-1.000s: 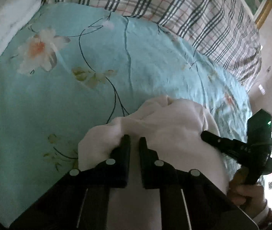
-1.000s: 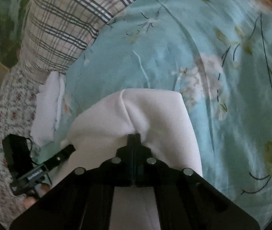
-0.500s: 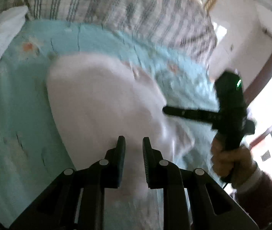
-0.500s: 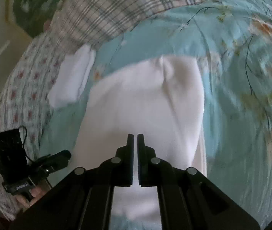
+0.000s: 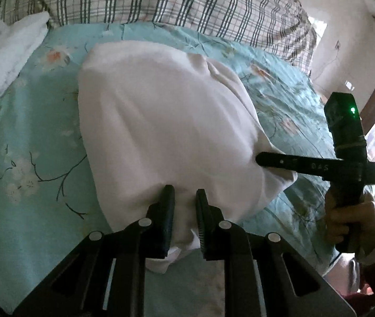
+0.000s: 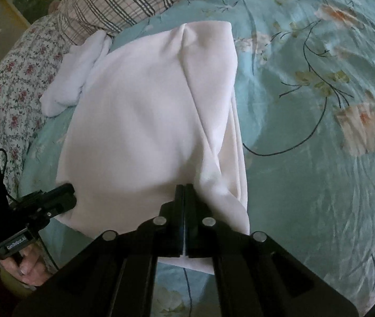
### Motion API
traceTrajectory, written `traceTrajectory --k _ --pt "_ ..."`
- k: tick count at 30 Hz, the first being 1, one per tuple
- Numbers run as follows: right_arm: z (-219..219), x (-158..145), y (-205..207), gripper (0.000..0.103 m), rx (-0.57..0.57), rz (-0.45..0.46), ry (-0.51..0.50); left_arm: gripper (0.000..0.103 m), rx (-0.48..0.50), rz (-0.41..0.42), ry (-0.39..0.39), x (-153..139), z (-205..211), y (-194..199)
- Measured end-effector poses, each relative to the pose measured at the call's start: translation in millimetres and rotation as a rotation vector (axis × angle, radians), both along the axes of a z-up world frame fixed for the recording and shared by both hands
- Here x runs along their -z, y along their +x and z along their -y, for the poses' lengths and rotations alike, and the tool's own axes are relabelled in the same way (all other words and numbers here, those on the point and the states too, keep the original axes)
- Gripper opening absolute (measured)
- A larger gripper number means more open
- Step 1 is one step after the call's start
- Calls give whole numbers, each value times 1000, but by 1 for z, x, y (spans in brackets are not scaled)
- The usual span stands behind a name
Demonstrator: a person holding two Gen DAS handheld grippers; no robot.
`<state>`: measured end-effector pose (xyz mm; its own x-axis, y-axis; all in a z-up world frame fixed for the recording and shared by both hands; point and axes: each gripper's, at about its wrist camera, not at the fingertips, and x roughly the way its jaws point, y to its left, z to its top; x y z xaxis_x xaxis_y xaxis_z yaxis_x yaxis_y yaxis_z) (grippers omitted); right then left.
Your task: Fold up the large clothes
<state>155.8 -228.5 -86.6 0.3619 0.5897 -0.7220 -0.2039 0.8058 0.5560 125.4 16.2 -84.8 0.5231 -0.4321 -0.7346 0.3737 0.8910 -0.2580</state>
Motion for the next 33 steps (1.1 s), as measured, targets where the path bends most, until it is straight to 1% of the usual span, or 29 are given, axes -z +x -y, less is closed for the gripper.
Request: traceTrajectory --k 2,5,8,10,12,13,15,16,17,18,19,20,23,25,26,27,28,29,31,32,33 --pt "3 2 -3 0 8 -1 1 16 -14 -2 9 -1 2 0" --pt "3 -4 -7 0 14 2 -22 16 -35 -8 30 -9 2 -3" --pt "10 -11 -13 0 31 -7 -29 17 -68 -2 7 -25 -8 -12" --pt "21 -20 -20 3 61 0 -35 26 -110 9 -4 -34 -20 -19" --pt "29 -30 -25 3 88 35 -36 61 -182 13 -15 -41 -35 -22" --pt "32 -33 -25 3 99 46 -34 64 -208 12 -29 -43 -42 -22" --pt "38 -35 -17 6 114 40 -17 64 -220 -26 -96 -42 -52 -14" --pt "38 -34 -11 10 121 28 -9 64 -222 -42 -113 -41 -54 -10" --pt "36 -34 -7 18 126 19 -5 64 -224 -61 -128 -39 -56 -6" --pt "35 -34 0 23 128 12 6 65 -225 -74 -135 -38 -57 -2" --pt "33 -34 5 34 126 19 24 66 -224 -89 -138 -36 -56 2" --pt "29 -35 9 38 127 24 29 68 -222 -98 -138 -35 -55 4" --pt "19 -28 27 38 126 13 35 68 -208 -121 -115 -28 -44 11" --pt "15 -19 38 38 127 -19 48 68 -202 -149 -64 -18 -36 17" --pt "14 -9 47 38 128 -55 82 69 -205 -157 -52 -13 -34 18" --pt "15 -4 50 34 138 -75 117 72 -207 -169 -51 -8 -33 19" --pt "17 -5 50 10 153 -76 140 72 -208 -176 -65 -7 -34 20" --pt "19 -10 48 9 170 -55 154 72 -210 -181 -75 -7 -36 19" --pt "20 -30 36 8 172 41 141 73 -205 -181 -75 -5 -36 19" --pt "20 -33 32 8 170 55 127 75 -201 -184 -67 -3 -35 20" --pt "19 -30 29 8 167 47 103 77 -201 -187 -61 -1 -35 20"
